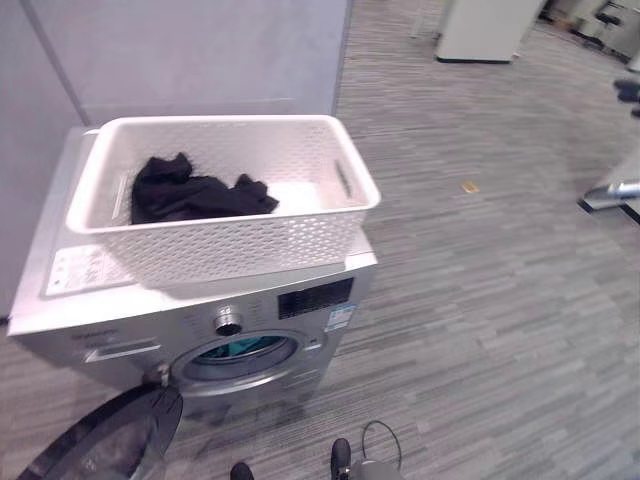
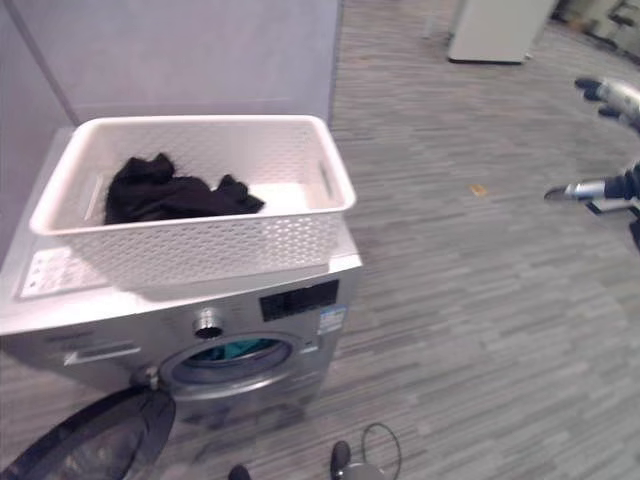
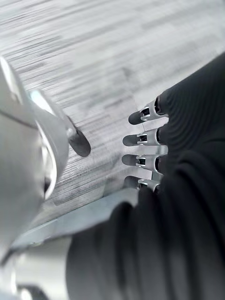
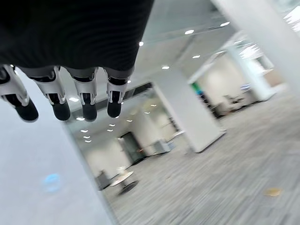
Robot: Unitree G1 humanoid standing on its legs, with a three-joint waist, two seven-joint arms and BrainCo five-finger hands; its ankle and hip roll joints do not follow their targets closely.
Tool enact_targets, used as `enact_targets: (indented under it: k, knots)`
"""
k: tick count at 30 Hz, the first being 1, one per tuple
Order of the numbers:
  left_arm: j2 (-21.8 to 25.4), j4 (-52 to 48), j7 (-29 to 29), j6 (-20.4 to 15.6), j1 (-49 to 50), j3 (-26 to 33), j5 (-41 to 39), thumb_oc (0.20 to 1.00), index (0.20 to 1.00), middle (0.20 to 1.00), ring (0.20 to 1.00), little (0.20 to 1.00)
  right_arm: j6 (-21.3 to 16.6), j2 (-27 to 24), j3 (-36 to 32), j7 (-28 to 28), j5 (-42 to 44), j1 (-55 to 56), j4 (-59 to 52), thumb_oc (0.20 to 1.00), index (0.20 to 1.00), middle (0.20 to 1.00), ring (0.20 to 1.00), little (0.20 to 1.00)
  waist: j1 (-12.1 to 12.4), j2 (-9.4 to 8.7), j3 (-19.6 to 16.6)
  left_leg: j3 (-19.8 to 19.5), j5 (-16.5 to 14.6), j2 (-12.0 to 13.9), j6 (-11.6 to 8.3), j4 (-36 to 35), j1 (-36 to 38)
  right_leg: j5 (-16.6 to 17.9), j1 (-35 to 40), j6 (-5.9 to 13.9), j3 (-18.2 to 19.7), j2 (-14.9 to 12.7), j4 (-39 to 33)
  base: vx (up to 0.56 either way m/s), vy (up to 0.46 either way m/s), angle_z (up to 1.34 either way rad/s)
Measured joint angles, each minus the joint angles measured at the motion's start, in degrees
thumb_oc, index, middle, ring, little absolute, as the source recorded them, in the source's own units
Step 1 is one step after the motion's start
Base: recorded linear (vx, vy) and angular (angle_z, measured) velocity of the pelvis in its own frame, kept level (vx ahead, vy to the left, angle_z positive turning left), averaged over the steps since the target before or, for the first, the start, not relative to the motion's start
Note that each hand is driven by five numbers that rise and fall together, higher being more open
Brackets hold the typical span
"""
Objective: Grab the laundry basket,head to the washer,open it,put in the laundry and shut it.
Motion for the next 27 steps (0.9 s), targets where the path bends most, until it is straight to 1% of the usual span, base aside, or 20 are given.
enact_targets:
  k: [1,2,3,4,5,6,7,8,9,10,11,12,13,14,15,16,18,20,24,27]
  knots:
    - [0.1,0.1,0.0,0.0,0.7,0.1,-0.5,1.0,1.0,1.0,1.0,1.0,0.0,-0.5,3.9,0.4,0.0,-4.7,0.8,1.0,1.0,1.0,1.0,1.0,1.6,-0.29,0.4,-0.6,-0.1,-0.1,0.03,-0.4,-0.6,0.0,0.3,-0.01,-0.9,-0.3,-0.1,0.01,-0.014,0.36]
    - [0.1,-0.1,0.0,0.0,0.6,-0.5,-0.6,1.0,1.0,1.0,1.0,1.0,-0.1,-2.6,10.3,0.9,0.0,-10.5,2.5,1.0,1.0,1.0,1.0,1.0,1.7,-0.36,0.5,-1.2,-0.2,-0.2,-0.07,-0.5,-1.0,0.2,0.5,-0.01,-1.6,-0.4,-0.4,0.02,-0.025,0.45]
    - [0.3,-0.2,0.0,0.1,-0.3,-1.5,-1.6,1.0,1.0,1.0,1.0,1.0,0.0,-6.4,17.6,1.3,0.0,-16.6,5.0,1.0,1.0,1.0,1.0,1.0,2.3,-0.5,1.1,-2.2,0.1,-0.5,0.15,-0.4,-1.4,0.4,1.0,0.25,-2.9,-0.7,-0.9,0.03,-0.015,0.58]
    - [0.7,-0.3,-0.1,0.0,-0.3,-1.5,-2.3,1.0,1.0,1.0,1.0,1.0,0.0,-5.2,24.7,1.8,-0.5,-25.2,8.1,1.0,1.0,1.0,1.0,1.0,3.2,-0.87,1.5,-3.5,0.1,-0.7,0.15,-0.4,-1.8,0.2,1.5,0.38,-4.5,-1.1,-1.0,0.05,-0.021,0.62]
    - [0.9,-0.6,-0.1,0.2,-0.6,-2.2,-2.6,1.0,1.0,1.0,1.0,1.0,0.2,-5.9,30.8,1.4,-0.4,-30.7,10.1,1.0,1.0,1.0,1.0,1.0,3.3,-0.97,1.4,-4.0,0.1,-0.9,0.14,-0.4,-2.0,0.1,1.7,0.55,-5.0,-1.2,-1.3,0.05,-0.007,0.54]
    - [1.5,-0.7,-0.1,0.0,-0.3,-2.4,-2.8,1.0,1.0,1.0,1.0,1.0,0.5,-5.8,39.4,1.8,-1.3,-40.1,12.7,1.0,1.0,1.0,1.0,1.0,4.8,-1.2,1.6,-4.1,0.2,-1.0,0.29,-0.4,-2.5,0.1,2.1,0.42,-6.1,-1.5,-1.6,0.03,-0.004,0.37]
    - [1.9,-0.6,-0.1,0.1,-0.1,-2.3,-2.8,1.0,1.0,1.0,1.0,1.0,1.0,-5.2,49.0,1.9,-1.8,-49.4,14.8,1.0,1.0,1.0,1.0,1.0,5.4,-1.43,1.7,-4.3,0.2,-1.2,0.38,-0.4,-2.9,0.2,2.0,0.44,-6.2,-1.6,-1.8,0.03,0.001,0.39]
    - [2.8,-0.1,-0.1,0.2,-0.3,-2.3,-3.6,1.0,1.0,1.0,1.0,1.0,1.5,-4.8,62.4,2.2,-3.2,-62.0,17.1,1.0,1.0,1.0,1.0,1.0,6.2,-1.67,2.0,-5.3,1.2,-1.4,0.66,-0.6,-3.2,0.6,2.1,0.27,-7.5,-1.7,-2.0,0.05,-0.006,0.39]
    - [3.1,-0.1,-0.1,0.2,0.0,-2.2,-4.3,1.0,1.0,1.0,1.0,1.0,1.8,-3.7,66.9,2.7,-3.7,-66.9,17.8,1.0,1.0,1.0,1.0,1.0,6.1,-1.61,2.1,-6.3,1.6,-1.6,1.03,-0.7,-3.5,0.5,2.4,0.24,-8.7,-1.9,-2.2,0.05,-0.006,0.57]
    - [3.3,0.2,-0.1,0.3,0.0,-2.1,-4.4,1.0,1.0,1.0,1.0,1.0,2.2,-2.5,72.3,3.3,-4.2,-73.6,17.6,1.0,1.0,1.0,1.0,1.0,7.0,-1.36,2.3,-7.3,1.7,-2.0,1.08,-0.7,-4.3,0.5,2.6,0.23,-9.4,-2.2,-2.4,0.05,-0.021,0.45]
    - [3.4,0.2,-0.1,0.1,0.4,-2.1,-4.4,1.0,1.0,1.0,1.0,1.0,2.2,-0.8,74.0,3.4,-4.5,-76.4,18.7,1.0,1.0,1.0,1.0,1.0,7.1,-1.24,2.5,-7.6,1.7,-2.2,1.1,-0.7,-4.0,0.4,3.0,0.35,-9.7,-2.4,-2.5,0.01,-0.014,0.49]
    - [3.6,0.3,-0.2,0.1,0.4,-2.0,-4.4,1.0,1.0,1.0,1.0,1.0,2.2,1.1,76.7,3.3,-5.1,-80.8,19.6,1.0,1.0,1.0,1.0,1.0,8.0,-1.05,2.7,-9.0,1.7,-2.6,1.12,-0.6,-4.6,0.3,3.4,0.34,-10.2,-2.6,-2.8,0.04,-0.026,0.43]
    - [4.0,0.3,-0.2,0.1,0.4,-2.0,-4.4,1.0,1.0,1.0,1.0,1.0,2.2,1.6,76.4,3.3,-5.2,-81.1,19.7,1.0,1.0,1.0,1.0,1.0,8.6,-1.1,2.7,-9.5,1.7,-2.6,1.12,-0.6,-5.1,0.3,3.3,0.39,-10.4,-2.6,-2.8,0.03,-0.01,0.48]
    - [4.2,0.4,-0.2,0.2,0.7,-2.0,-4.5,1.0,1.0,1.0,1.0,1.0,2.4,3.2,76.7,3.4,-5.5,-81.7,19.9,1.0,1.0,1.0,1.0,1.0,9.7,-1.01,3.0,-10.4,1.7,-2.8,1.12,-0.6,-5.5,0.1,3.5,0.43,-10.6,-2.6,-2.8,0.03,-0.014,0.33]
    - [4.3,0.5,-0.2,0.2,1.0,-2.0,-4.5,1.0,1.0,1.0,1.0,1.0,2.6,4.7,77.7,3.4,-5.5,-82.7,20.8,1.0,1.0,1.0,1.0,1.0,9.6,-1.06,3.1,-10.7,1.7,-2.9,1.12,-0.5,-5.6,-0.1,3.7,0.24,-10.8,-2.7,-2.9,0.02,-0.011,0.28]
    - [4.4,0.5,-0.5,0.3,1.0,-2.3,-4.5,1.0,1.0,1.0,1.0,1.0,3.3,7.2,79.6,3.6,-5.5,-84.2,22.4,1.0,1.0,1.0,1.0,1.0,10.0,-1.16,3.3,-11.2,1.7,-3.1,1.12,-0.4,-5.8,-0.3,3.9,0.09,-11.1,-2.8,-3.3,0.02,-0.013,0.35]
    - [4.3,0.4,-1.2,0.2,1.1,-3.3,-4.5,1.0,1.0,1.0,1.0,1.0,3.6,10.6,81.4,4.7,-5.6,-84.3,23.1,1.0,1.0,1.0,1.0,1.0,12.3,-1.0,3.7,-13.1,1.9,-3.5,0.95,-0.5,-7.0,-0.3,4.0,0.1,-12.7,-2.7,-4.1,0.02,-0.012,0.38]
    - [4.3,0.4,-1.2,0.2,1.5,-3.7,-4.9,1.0,1.0,1.0,1.0,1.0,4.4,12.5,81.8,5.0,-5.6,-84.3,23.9,1.0,1.0,1.0,1.0,1.0,13.4,-1.3,4.1,-14.1,1.9,-3.9,0.95,-0.5,-7.8,-0.3,4.1,0.12,-13.5,-2.8,-4.6,0.01,-0.012,0.29]
    - [4.2,0.2,-1.2,0.2,0.6,-4.2,-5.1,1.0,1.0,1.0,1.0,1.0,6.3,14.7,82.9,6.0,-6.6,-84.9,26.1,1.0,1.0,1.0,1.0,1.0,13.7,-1.14,4.4,-16.0,2.2,-4.3,0.78,-0.5,-8.7,-0.4,4.4,0.14,-15.4,-2.8,-5.1,0.01,0.0,0.24]
    - [4.0,0.1,-1.2,0.1,0.4,-4.2,-6.3,1.0,1.0,1.0,1.0,1.0,6.5,14.9,84.9,7.7,-6.8,-85.6,23.7,1.0,1.0,1.0,1.0,1.0,13.9,-1.22,4.5,-16.4,2.3,-4.4,0.74,-0.5,-8.7,-0.4,4.9,0.21,-15.8,-2.8,-5.5,0.01,0.003,0.1]
